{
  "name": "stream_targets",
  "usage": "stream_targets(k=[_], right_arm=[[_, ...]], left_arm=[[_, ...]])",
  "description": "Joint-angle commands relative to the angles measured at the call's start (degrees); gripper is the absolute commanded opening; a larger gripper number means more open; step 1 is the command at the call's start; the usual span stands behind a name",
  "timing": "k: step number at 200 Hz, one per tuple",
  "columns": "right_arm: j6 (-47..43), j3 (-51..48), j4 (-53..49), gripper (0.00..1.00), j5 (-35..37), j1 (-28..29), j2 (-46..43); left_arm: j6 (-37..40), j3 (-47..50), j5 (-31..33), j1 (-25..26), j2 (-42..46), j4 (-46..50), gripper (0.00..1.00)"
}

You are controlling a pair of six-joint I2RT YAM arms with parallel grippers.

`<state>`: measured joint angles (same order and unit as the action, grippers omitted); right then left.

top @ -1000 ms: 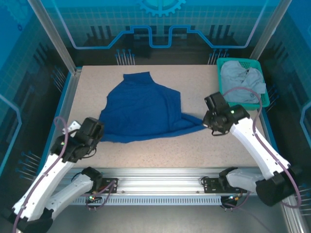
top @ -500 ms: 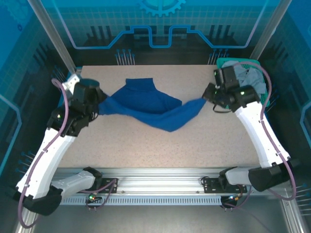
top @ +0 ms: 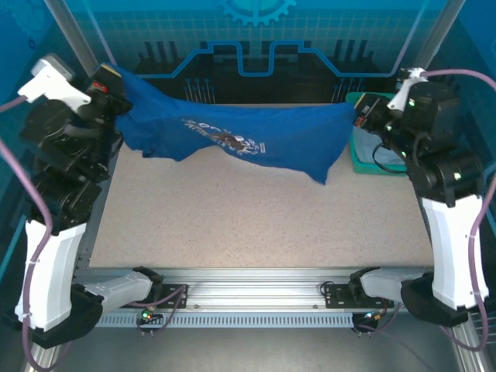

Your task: Fold and stack the t-shirts

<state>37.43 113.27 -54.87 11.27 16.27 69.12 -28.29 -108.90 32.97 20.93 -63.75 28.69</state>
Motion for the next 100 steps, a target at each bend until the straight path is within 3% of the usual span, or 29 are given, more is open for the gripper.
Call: stream_targets(k=[1, 40, 73, 100], right_arm=[[-0.8, 2.0, 3.8, 0.00, -1.2, -0.9, -3.1], [1.3, 4.2, 4.5, 0.00, -4.0, -0.9, 1.3], [7.4, 4.2, 9.0, 0.00, -9.6, -2.1, 8.6], [8.9, 9.3, 12.2, 0.00, -13.9, -4.2, 17.5]], left_arm=[[4.8, -6.2, -3.1, -0.4, -0.6, -5.7, 0.00], [5.0, -16.5, -4.8, -2.6, -11.5, 1.4, 0.00], [-4.1, -21.7, -14.1, -12.1, -21.7, 10.8, 0.00], [-8.1, -20.9, -25.4, -18.0, -27.3, 5.6, 0.00]])
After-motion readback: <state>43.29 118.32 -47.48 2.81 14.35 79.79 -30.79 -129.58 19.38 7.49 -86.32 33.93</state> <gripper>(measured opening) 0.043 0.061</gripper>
